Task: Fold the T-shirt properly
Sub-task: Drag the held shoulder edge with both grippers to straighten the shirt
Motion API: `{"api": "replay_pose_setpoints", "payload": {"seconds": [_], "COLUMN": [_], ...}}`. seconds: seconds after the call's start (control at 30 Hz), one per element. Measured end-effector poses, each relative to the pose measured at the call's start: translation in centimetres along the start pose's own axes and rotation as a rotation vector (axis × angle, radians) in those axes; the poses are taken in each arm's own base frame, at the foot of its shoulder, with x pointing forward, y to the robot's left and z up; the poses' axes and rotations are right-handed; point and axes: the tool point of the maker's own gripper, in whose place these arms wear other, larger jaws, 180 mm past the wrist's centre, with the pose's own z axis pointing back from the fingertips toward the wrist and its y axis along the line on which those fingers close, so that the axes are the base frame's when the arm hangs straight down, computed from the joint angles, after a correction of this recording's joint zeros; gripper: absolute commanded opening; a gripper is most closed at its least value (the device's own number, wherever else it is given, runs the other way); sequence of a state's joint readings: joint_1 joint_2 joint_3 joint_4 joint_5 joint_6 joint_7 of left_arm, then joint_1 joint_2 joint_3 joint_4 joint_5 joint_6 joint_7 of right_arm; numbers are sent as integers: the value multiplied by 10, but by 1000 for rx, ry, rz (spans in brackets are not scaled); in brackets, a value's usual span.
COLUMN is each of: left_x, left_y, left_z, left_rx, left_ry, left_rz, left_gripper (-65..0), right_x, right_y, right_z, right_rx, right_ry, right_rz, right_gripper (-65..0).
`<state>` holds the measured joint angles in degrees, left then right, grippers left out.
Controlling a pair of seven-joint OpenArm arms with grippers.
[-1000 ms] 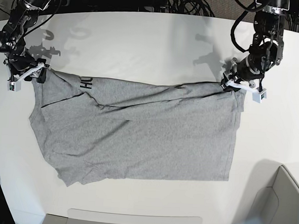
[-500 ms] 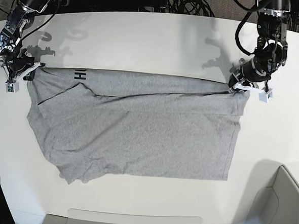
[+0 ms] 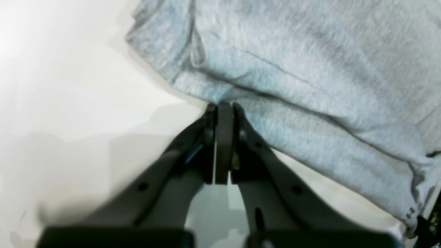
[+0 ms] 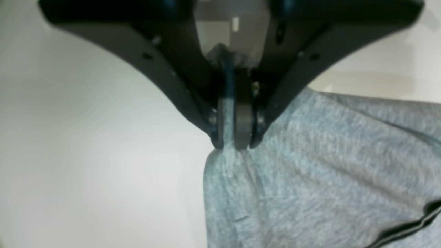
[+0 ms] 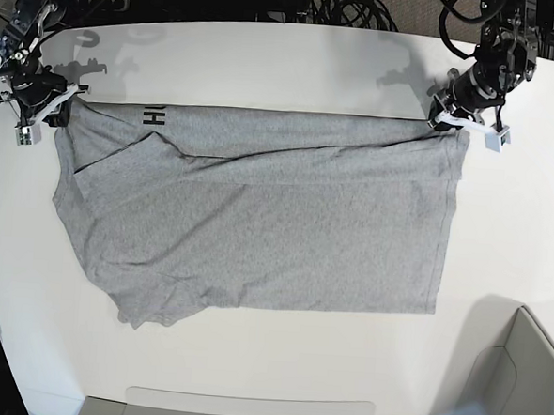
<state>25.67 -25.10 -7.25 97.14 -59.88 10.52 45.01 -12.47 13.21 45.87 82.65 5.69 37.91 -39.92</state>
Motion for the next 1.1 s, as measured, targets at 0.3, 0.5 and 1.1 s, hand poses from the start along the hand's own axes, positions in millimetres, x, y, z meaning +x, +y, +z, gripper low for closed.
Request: {"api": "replay_pose_setpoints", "payload": {"seconds": [0.3, 0.5, 1.1], "left_x": [-15, -31, -52], "left_y": [41, 56, 75], "left_z": [26, 35, 57], "left_rx": [90, 119, 203], "left_ry": [5, 27, 41], "left_rz": [20, 19, -82], "left_gripper": [-650, -650, -650], "right_x": [-25, -38, -59], "right_y": [30, 40, 22], "right_z": [21, 26, 43], "right_rx": [14, 29, -47], "right_ry": [20, 3, 29], "right_rz": [23, -11, -76], "right_gripper": [-632, -632, -605]}}
